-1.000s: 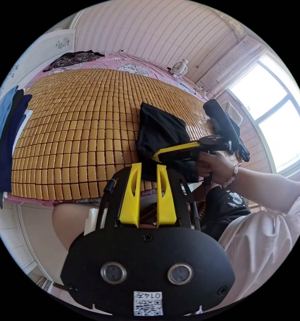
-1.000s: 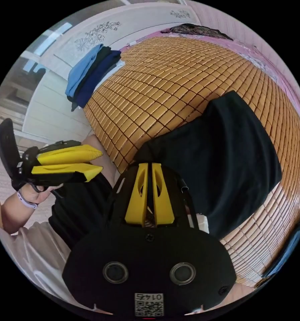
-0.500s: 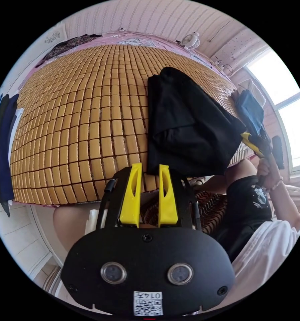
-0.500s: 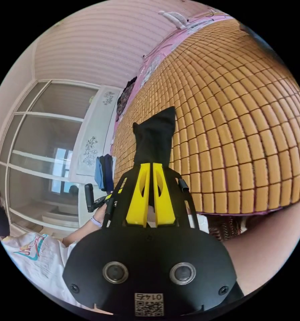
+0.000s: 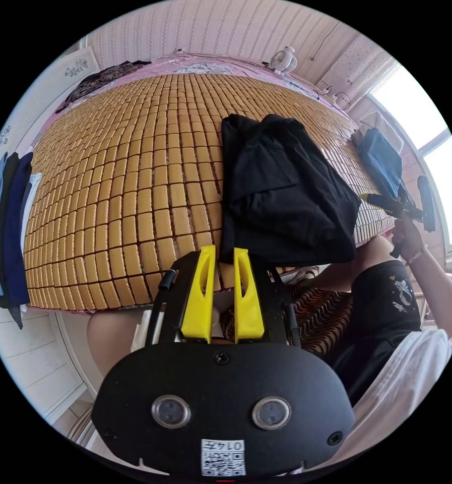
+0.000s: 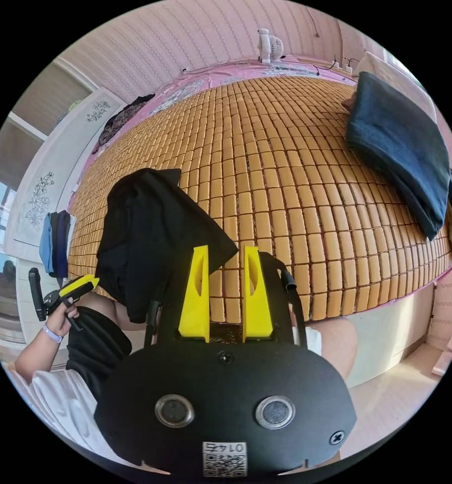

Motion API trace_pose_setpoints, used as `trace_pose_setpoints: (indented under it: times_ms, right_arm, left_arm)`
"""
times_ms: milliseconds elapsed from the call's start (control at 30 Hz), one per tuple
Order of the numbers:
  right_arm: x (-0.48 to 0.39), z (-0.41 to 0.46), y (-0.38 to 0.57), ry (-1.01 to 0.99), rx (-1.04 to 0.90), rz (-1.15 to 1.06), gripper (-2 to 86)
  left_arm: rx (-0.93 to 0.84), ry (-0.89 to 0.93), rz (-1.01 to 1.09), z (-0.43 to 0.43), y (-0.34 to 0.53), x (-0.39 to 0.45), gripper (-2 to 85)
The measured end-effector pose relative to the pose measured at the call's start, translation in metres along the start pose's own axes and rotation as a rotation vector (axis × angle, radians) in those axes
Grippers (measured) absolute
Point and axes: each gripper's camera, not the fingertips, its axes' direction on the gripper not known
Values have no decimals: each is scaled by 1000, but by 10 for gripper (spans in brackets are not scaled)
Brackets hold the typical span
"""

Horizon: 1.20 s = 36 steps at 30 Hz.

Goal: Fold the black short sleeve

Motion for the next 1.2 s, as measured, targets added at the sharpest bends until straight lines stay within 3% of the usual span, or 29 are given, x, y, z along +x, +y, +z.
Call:
trace_pose_setpoints:
  times_ms: [233,400,633,767,1033,1100,1200]
  right_arm:
    - [-29,6,18,163,-58,-146,53]
    - [-7,-19,37,-27,-75,-107,5]
    - [47,-113,57,-403,140,21,4]
    - [54,-191,58,-531,317,-34,5]
    - [21,-357,73,-611,655,-280,6]
    - [12,-388,81,-595,717,-320,6]
    - [-4,-429,99,-580,791,-410,6]
  left_arm:
    - [9,34,30,-11,28,-10,-4]
    - [115,157,16,-46,58,-34,-9]
    - [397,261,13,-141,75,-68,-10]
    - [600,240,102,-228,79,-76,-10]
    - [1000,304,165,-372,128,-91,-10]
    - [1112,255,187,-403,152,-89,-10]
    - [1132,148,196,-424,178,-82,-10]
